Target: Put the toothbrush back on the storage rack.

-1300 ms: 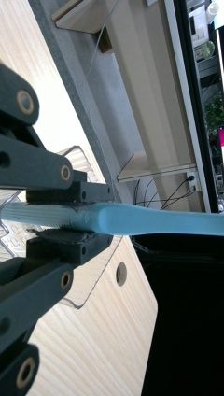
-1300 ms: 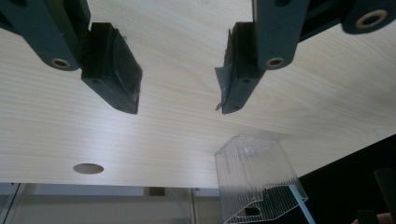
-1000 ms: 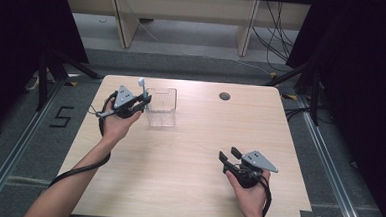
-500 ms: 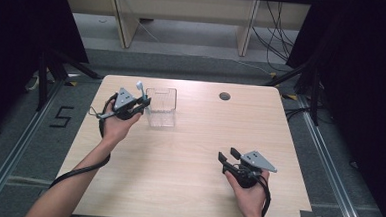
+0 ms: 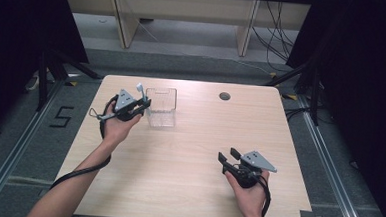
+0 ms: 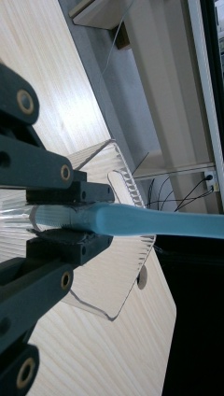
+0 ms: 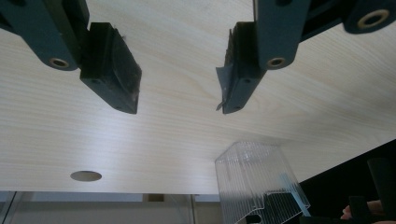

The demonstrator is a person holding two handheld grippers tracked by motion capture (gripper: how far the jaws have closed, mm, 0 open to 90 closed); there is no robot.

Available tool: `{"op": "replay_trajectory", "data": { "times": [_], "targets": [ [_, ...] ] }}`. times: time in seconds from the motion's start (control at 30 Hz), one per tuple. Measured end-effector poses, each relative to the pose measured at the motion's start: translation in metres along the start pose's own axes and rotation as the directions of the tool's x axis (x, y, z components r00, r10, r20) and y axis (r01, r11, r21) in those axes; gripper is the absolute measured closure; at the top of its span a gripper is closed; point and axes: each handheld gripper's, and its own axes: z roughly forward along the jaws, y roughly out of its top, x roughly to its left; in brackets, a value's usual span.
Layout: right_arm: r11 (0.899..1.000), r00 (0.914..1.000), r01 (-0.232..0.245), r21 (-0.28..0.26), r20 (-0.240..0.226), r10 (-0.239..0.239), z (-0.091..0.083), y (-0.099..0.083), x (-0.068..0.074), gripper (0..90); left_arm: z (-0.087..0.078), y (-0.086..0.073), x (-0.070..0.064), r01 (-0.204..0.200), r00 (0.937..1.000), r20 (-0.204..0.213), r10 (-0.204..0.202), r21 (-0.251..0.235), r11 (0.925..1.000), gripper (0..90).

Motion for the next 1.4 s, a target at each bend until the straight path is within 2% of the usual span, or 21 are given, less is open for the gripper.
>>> {"op": "replay_trajectory", "data": {
  "times": [0.07,0.13,0.17,0.3,0.33,0.4,0.5,0.63,0.73,0.87,0.9,0.97,1.0,1.23,1.27,1.3,1.33,1.4],
  "targets": [
    [1.000,0.9999,-0.014,0.003,0.009,0.014,0.0001,-0.0004,0.0013,47.9,0.0003,-0.0005,-0.0001,0.002,1.0000,0.001,-0.002,0.002,1.0000,77.4],
    [1.000,1.0000,-0.002,0.001,0.001,0.002,0.0008,-0.0005,0.0003,47.9,0.0008,-0.0011,0.0000,0.004,1.0000,0.001,-0.004,0.004,1.0000,77.4],
    [1.000,0.9998,0.015,0.013,0.016,-0.015,-0.0002,-0.0002,-0.0002,47.9,0.0010,-0.0013,0.0001,0.003,1.0000,0.001,-0.003,0.004,1.0000,77.4],
    [1.000,1.0000,-0.004,0.011,0.007,0.004,0.0002,-0.0003,0.0009,47.8,0.0016,-0.0019,-0.0001,0.000,1.0000,0.001,0.000,0.003,1.0000,77.4],
    [1.000,0.9999,0.012,0.007,0.003,-0.012,0.0006,-0.0002,0.0000,47.8,0.0019,-0.0022,-0.0005,0.001,1.0000,0.001,-0.001,0.001,1.0000,77.4],
    [1.000,0.9999,0.002,0.012,0.011,-0.002,0.0001,-0.0003,0.0005,47.8,0.0022,-0.0025,-0.0007,0.000,1.0000,0.002,0.000,0.001,1.0000,77.4],
    [1.000,0.9997,0.015,0.021,0.019,-0.016,-0.0009,-0.0002,-0.0002,47.8,0.0028,-0.0031,-0.0008,0.000,1.0000,0.003,0.000,0.001,1.0000,77.4],
    [1.000,1.0000,0.003,0.012,-0.001,-0.003,0.0011,-0.0013,0.0006,47.8,0.0039,-0.0044,-0.0007,0.001,1.0000,0.005,-0.001,-0.009,1.0000,77.4],
    [1.000,0.9997,0.022,0.005,0.011,-0.022,0.0013,-0.0015,-0.0007,47.7,0.0040,-0.0048,-0.0006,-0.001,1.0000,0.003,0.001,-0.002,1.0000,77.4],
    [1.000,0.9999,0.011,0.017,0.005,-0.011,0.0007,-0.0011,0.0000,47.6,0.0044,-0.0060,-0.0003,0.004,1.0000,0.002,-0.004,0.000,1.0000,77.4],
    [1.000,0.9998,-0.017,0.023,0.003,0.017,0.0005,-0.0015,0.0021,47.6,0.0044,-0.0060,-0.0003,0.004,1.0000,0.002,-0.004,0.000,1.0000,77.4],
    [1.000,0.9999,-0.010,0.019,0.003,0.010,0.0007,-0.0015,0.0017,47.6,0.0049,-0.0068,-0.0002,0.005,1.0000,0.002,-0.005,0.001,1.0000,77.4],
    [1.000,0.9999,0.014,0.016,0.006,-0.015,0.0009,-0.0012,-0.0004,47.6,0.0054,-0.0072,0.0000,0.003,1.0000,0.002,-0.003,0.003,1.0000,77.4],
    [1.000,0.9999,0.015,0.016,0.006,-0.015,0.0008,-0.0015,-0.0006,47.6,0.0066,-0.0086,-0.0003,0.002,1.0000,0.002,-0.002,0.010,0.9999,77.1],
    [1.000,1.0000,-0.006,0.022,-0.008,0.006,0.0013,-0.0018,0.0008,47.5,0.0068,-0.0089,-0.0003,0.002,1.0000,0.002,-0.002,0.011,0.9999,77.1],
    [1.000,1.0000,-0.006,0.022,-0.008,0.006,0.0013,-0.0018,0.0008,47.5,0.0068,-0.0089,-0.0003,0.002,1.0000,0.002,-0.002,0.011,0.9999,77.0],
    [1.000,1.0000,0.007,0.021,0.004,-0.007,0.0008,-0.0016,0.0003,47.5,0.0070,-0.0090,-0.0004,0.003,1.0000,0.001,-0.003,0.010,0.9999,77.0],
    [1.000,1.0000,-0.002,0.028,0.009,0.002,0.0010,-0.0019,0.0010,47.5,0.0072,-0.0089,-0.0003,0.004,1.0000,0.001,-0.004,0.010,0.9999,76.9]
  ]
}}
